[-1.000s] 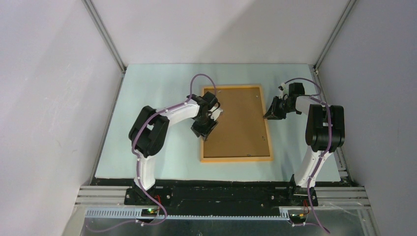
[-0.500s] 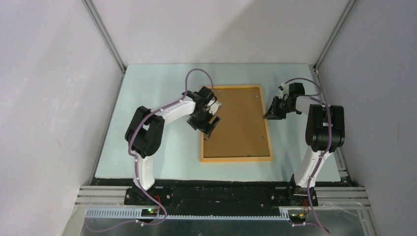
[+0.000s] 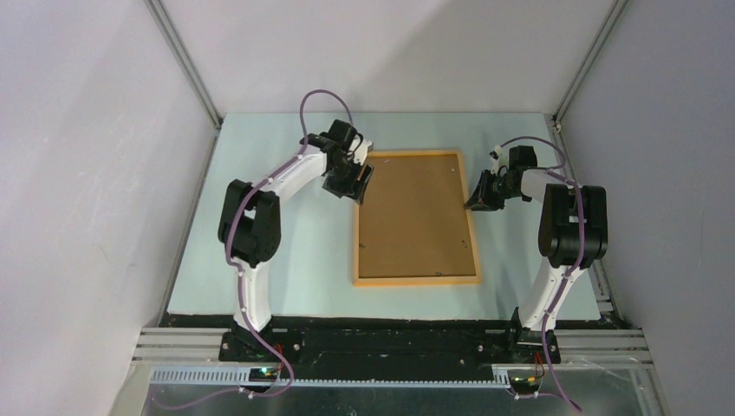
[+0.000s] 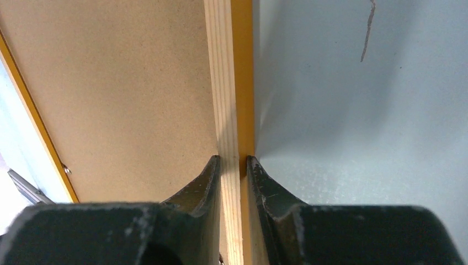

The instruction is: Put the photo into the frame

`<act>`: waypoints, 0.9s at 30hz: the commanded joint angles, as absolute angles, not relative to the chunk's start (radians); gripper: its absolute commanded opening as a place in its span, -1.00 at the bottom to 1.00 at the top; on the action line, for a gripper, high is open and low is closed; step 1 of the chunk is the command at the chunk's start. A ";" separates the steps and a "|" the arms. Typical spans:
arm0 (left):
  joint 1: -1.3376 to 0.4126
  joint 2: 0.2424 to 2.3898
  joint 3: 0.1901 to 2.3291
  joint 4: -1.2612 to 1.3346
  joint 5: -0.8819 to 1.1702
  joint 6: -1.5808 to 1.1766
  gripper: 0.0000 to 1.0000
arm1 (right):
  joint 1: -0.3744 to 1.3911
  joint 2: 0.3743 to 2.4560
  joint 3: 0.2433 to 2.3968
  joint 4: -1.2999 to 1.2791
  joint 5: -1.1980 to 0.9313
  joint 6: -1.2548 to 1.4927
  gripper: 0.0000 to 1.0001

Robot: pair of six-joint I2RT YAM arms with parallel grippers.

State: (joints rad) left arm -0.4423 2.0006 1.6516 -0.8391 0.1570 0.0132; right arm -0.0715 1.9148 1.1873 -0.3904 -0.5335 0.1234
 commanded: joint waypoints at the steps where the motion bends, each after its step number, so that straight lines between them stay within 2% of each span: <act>1: -0.418 2.086 1.717 -0.831 0.180 -0.035 0.34 | -0.074 1.890 1.184 -0.422 -0.553 0.091 -0.80; 7: -0.401 2.132 1.742 -0.831 0.260 -0.048 0.17 | -0.080 1.874 1.184 -0.436 -0.565 0.079 -0.47; 12: -0.398 2.147 1.744 -0.831 0.276 -0.055 0.11 | -0.081 1.859 1.184 -0.453 -0.566 0.063 -0.23; 21: -0.397 2.178 1.759 -0.830 0.306 -0.071 0.08 | -0.059 1.792 1.170 -0.553 -0.539 -0.009 0.04; 27: -0.397 2.191 1.755 -0.830 0.301 -0.075 -0.04 | -0.036 1.731 1.130 -0.604 -0.495 -0.093 0.18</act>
